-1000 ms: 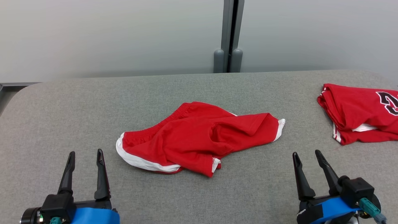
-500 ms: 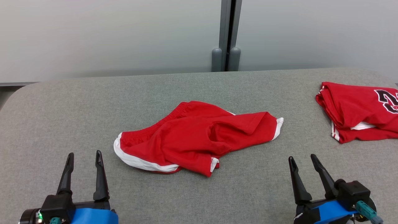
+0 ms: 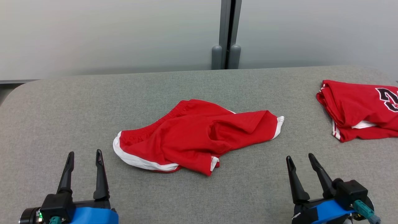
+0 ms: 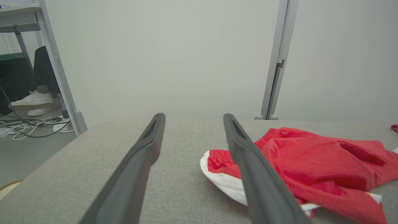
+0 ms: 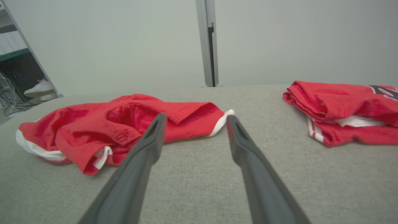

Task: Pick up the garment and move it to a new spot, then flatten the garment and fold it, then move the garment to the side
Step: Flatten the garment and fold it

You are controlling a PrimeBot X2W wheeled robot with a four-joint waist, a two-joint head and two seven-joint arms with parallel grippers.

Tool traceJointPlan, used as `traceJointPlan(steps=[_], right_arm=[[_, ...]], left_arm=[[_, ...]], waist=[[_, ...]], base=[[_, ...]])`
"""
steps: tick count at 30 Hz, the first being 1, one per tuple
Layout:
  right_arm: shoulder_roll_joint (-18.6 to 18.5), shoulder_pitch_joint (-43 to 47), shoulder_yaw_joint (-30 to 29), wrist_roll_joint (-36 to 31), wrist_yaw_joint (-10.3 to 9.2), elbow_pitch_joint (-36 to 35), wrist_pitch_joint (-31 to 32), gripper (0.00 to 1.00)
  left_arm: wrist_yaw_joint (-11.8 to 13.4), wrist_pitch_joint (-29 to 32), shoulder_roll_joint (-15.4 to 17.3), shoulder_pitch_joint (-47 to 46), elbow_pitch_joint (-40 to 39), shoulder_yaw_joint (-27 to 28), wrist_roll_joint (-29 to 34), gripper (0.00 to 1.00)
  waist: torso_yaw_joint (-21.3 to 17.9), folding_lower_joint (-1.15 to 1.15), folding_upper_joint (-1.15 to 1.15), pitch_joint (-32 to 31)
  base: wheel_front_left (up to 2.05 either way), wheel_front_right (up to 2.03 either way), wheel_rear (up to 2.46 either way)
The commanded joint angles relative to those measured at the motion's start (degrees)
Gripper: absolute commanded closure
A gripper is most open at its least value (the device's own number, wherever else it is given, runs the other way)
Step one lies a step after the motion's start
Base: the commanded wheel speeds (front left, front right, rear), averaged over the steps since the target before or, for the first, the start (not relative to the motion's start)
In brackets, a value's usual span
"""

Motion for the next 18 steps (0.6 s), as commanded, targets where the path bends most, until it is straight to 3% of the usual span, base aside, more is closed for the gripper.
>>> traceJointPlan(steps=[1,10,18], right_arm=[[0.1,-0.7,0.7,0.3,0.01,0.1,-0.3,0.00],[0.1,-4.4,8.4,1.1,0.01,2.5,-0.3,0.00],[0.0,-10.0,18.6,1.4,0.01,9.1,-0.3,0.00]], left_arm=[[-0.1,-0.2,-0.2,-1.0,0.1,0.2,0.4,0.00],[-0.2,-0.2,-0.2,-2.4,0.4,-1.0,0.3,0.00],[0.1,-0.2,-0.3,-3.7,0.7,-2.1,0.0,0.00]], waist=[[0.2,0.00,0.00,0.1],[1.8,0.00,0.00,1.4],[4.4,0.00,0.00,3.8]], base=[[0.00,0.00,0.00],[0.00,0.00,0.00],[0.00,0.00,0.00]])
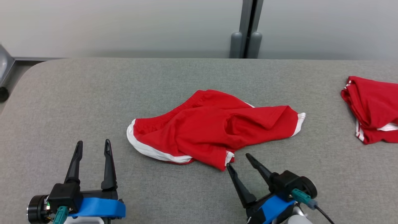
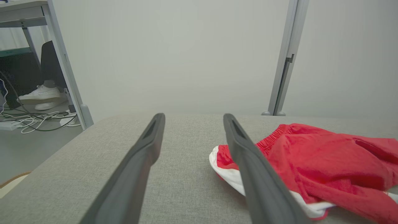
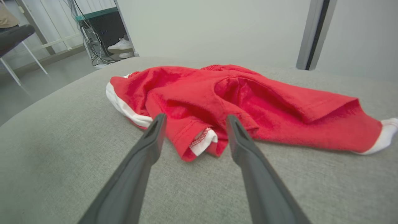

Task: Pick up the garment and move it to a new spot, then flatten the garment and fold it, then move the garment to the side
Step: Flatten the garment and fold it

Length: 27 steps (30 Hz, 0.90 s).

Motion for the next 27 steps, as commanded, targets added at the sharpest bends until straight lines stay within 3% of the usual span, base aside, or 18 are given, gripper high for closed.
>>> traceJointPlan(steps=[1,7,22,23,24,27], right_arm=[[-0.2,-1.2,0.8,0.4,0.01,1.1,-0.2,0.00],[-0.2,-5.2,5.1,1.0,0.01,7.8,-0.2,0.00],[-0.2,-16.3,7.8,-0.5,0.01,22.9,-0.2,0.00],[-0.2,-16.8,7.8,-0.2,0.01,23.7,-0.2,0.58],[-0.2,-17.2,7.9,0.3,0.01,24.2,-0.2,1.00],[-0.1,-18.0,7.9,1.2,0.01,24.1,-0.2,1.00]], left_arm=[[0.1,-0.2,-0.1,-1.1,0.1,-0.1,0.0,0.00],[0.6,-0.2,-0.1,-2.3,0.4,-1.0,-0.7,0.00],[0.5,-0.2,-0.1,-5.2,0.8,-2.5,-1.0,0.00],[0.6,-0.2,-0.1,-5.3,0.9,-2.6,-1.0,0.00],[0.6,-0.2,-0.1,-5.4,0.9,-2.6,-1.0,0.00],[0.7,-0.2,-0.1,-5.3,1.1,-2.5,-0.9,0.00]], waist=[[0.9,0.00,-0.01,0.8],[2.8,0.00,-0.01,2.5],[6.3,0.00,-0.01,6.0],[6.3,0.00,-0.01,6.1],[6.3,0.00,-0.01,6.2],[5.9,0.00,-0.01,6.0]], base=[[0.00,0.00,0.00],[0.00,0.00,0.00],[0.00,0.00,0.00],[0.00,0.00,0.00],[0.00,0.00,0.00],[0.00,0.00,0.00]])
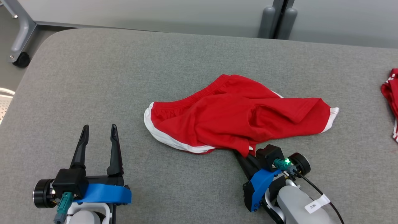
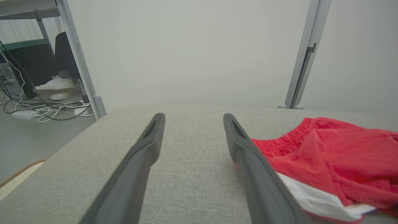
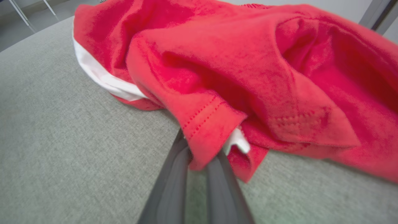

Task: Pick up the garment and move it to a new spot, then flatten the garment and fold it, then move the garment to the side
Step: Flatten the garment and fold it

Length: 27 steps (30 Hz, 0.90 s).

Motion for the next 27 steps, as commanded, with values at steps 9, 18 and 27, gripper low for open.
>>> traceJointPlan(steps=[9,18,27], right_arm=[[-1.2,6.0,1.3,4.7,0.01,-7.9,-0.2,1.00],[-6.3,16.3,3.8,8.3,0.01,-19.9,-0.2,1.00],[-11.1,25.9,-1.4,9.0,0.01,-28.8,3.3,1.00]], left_arm=[[-0.5,-0.2,-0.1,1.1,1.2,0.6,0.0,0.00],[-1.4,-0.2,-0.1,2.6,2.3,0.6,-0.4,0.00],[-1.9,-0.2,-0.1,2.6,2.5,1.3,-0.4,0.00]], waist=[[-4.5,-0.01,-0.01,-3.9],[-9.8,-0.01,-0.01,-7.0],[-13.2,-0.01,-0.01,-7.4]], base=[[0.00,0.00,0.00],[0.00,0.00,0.00],[0.00,0.00,0.00]])
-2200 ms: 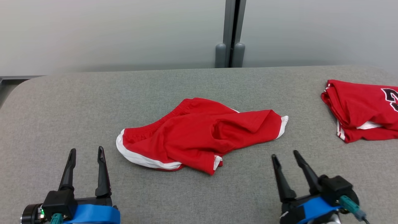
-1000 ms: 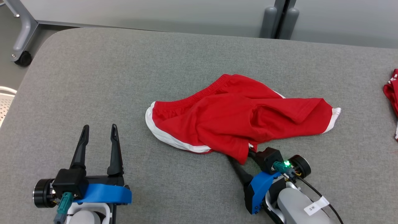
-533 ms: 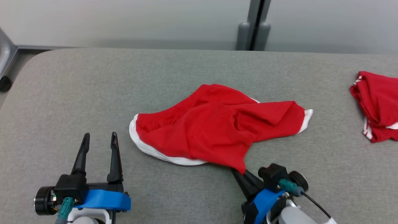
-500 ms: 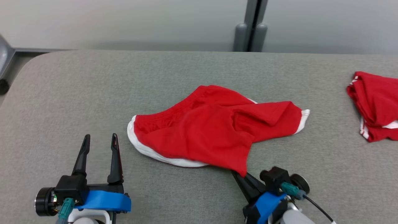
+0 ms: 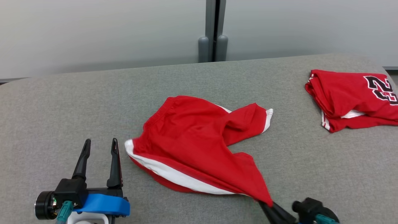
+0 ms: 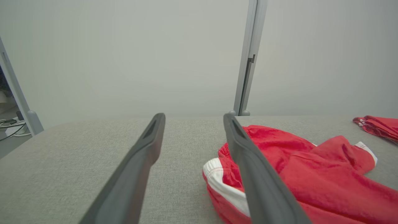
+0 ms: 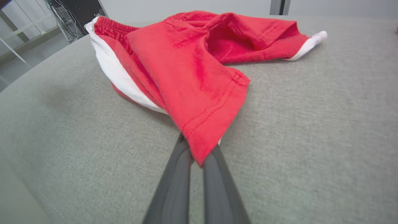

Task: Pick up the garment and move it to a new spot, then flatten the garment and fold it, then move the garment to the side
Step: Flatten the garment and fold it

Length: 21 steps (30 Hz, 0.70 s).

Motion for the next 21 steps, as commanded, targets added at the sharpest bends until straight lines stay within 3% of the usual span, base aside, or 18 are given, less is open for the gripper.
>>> traceJointPlan(steps=[1,10,14,16,17,18,21], right_arm=[[-1.4,2.4,-2.1,-0.2,0.01,-1.9,1.0,1.00],[-4.5,8.5,-14.6,-1.1,0.01,-8.9,6.3,1.00],[-4.2,8.9,-16.9,-1.1,0.01,-9.8,8.1,1.00],[-3.8,8.9,-17.3,-0.7,0.01,-9.9,8.2,0.95],[-3.4,8.7,-17.7,-1.1,0.01,-10.2,7.6,0.62],[-3.1,8.6,-18.0,-1.4,0.01,-10.4,7.1,0.00],[-3.3,8.1,-19.0,-2.3,0.01,-10.0,5.6,0.00]], left_arm=[[-0.1,-0.2,0.0,0.3,-0.2,0.4,-0.1,0.00],[-0.3,-0.2,0.0,-0.1,-0.4,0.3,-0.1,0.00],[-0.3,-0.2,0.0,-0.7,-0.5,0.2,-0.1,0.00],[-0.3,-0.2,0.0,-0.7,-0.5,0.2,-0.1,0.00],[-0.3,-0.2,0.0,-0.6,-0.5,0.2,-0.1,0.00],[-0.3,-0.2,0.0,-0.6,-0.5,0.3,0.0,0.00],[-0.2,-0.2,0.0,-0.2,-0.7,0.7,0.3,0.00]], waist=[[-0.6,0.01,0.00,-0.1],[-2.1,0.01,0.00,0.6],[-1.9,0.01,0.00,0.9],[-1.8,0.01,0.00,0.9],[-1.7,0.01,0.00,0.9],[-1.6,0.01,0.00,0.8],[-1.4,0.01,0.00,0.7]], base=[[0.00,0.00,0.00],[0.00,0.00,0.00],[0.00,0.00,0.00],[0.00,0.00,0.00],[0.00,0.00,0.00],[0.00,0.00,0.00],[0.00,0.00,0.00]])
